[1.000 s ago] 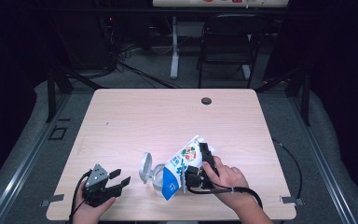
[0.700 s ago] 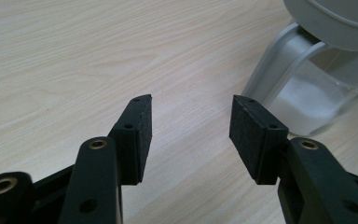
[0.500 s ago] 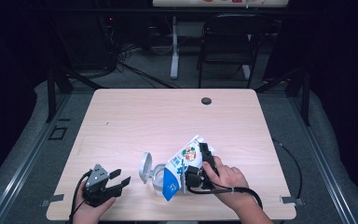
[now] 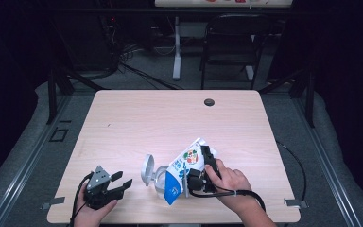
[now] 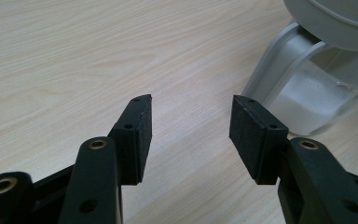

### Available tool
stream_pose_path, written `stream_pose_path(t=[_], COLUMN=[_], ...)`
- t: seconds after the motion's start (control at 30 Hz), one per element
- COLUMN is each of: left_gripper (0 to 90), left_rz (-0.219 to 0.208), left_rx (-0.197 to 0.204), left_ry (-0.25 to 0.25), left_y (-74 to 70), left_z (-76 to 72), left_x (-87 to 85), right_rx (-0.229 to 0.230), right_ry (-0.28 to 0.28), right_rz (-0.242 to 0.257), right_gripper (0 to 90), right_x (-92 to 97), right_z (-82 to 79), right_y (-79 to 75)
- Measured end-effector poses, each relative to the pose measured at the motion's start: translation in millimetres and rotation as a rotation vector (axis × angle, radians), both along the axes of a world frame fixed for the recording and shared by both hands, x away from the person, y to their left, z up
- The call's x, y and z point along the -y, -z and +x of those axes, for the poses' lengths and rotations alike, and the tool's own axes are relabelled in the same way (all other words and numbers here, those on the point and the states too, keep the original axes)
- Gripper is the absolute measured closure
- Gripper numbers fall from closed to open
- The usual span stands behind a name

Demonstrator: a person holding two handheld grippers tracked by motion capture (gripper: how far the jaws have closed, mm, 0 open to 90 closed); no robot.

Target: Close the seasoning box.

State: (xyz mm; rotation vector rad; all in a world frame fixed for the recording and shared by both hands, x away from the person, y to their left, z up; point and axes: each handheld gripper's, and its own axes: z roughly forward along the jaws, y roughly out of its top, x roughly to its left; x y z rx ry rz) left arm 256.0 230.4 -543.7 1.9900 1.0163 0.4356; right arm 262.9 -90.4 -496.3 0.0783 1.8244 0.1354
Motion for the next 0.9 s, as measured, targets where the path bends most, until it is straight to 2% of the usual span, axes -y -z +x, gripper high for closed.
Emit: stream_pose_path(t=[0.33,0.43,0.53,0.6,0.63,0.77,0.8,0.9], left_gripper=[49.6,49.6,49.6,49.6,49.6,49.6,49.7,49.6], left_rz=[0.000,0.001,0.000,-0.005,-0.006,0.000,0.000,0.000], left_rx=[0.001,0.001,0.001,0.006,0.006,0.001,0.001,0.001], left_ry=[0.000,0.000,-0.001,-0.002,-0.002,0.000,0.000,0.000], left_y=[-0.2,-0.1,-0.1,0.4,0.4,-0.2,-0.2,-0.1], left_z=[-0.1,0.0,0.0,0.1,0.1,0.0,0.0,0.0], left_x=[0.0,0.0,-0.1,0.2,0.2,-0.1,-0.1,0.0], right_rx=[0.005,0.010,0.009,0.011,0.013,0.015,0.017,0.016], right_ry=[-0.009,0.009,-0.012,-0.008,-0.017,-0.012,-0.025,-0.019], right_rz=[0.000,-0.030,-0.005,-0.018,-0.006,-0.017,-0.009,-0.008], right_gripper=[65.2,65.4,65.6,65.8,66.0,66.7,67.0,67.7], right_x=[-0.4,-1.4,-0.9,-1.2,-1.1,-1.8,-1.5,-1.7], right_z=[-0.6,-2.2,-0.9,-1.5,-1.0,-1.7,-0.8,-1.4], right_y=[-0.4,-3.2,-1.9,-3.4,-2.7,-4.8,-4.2,-4.7])
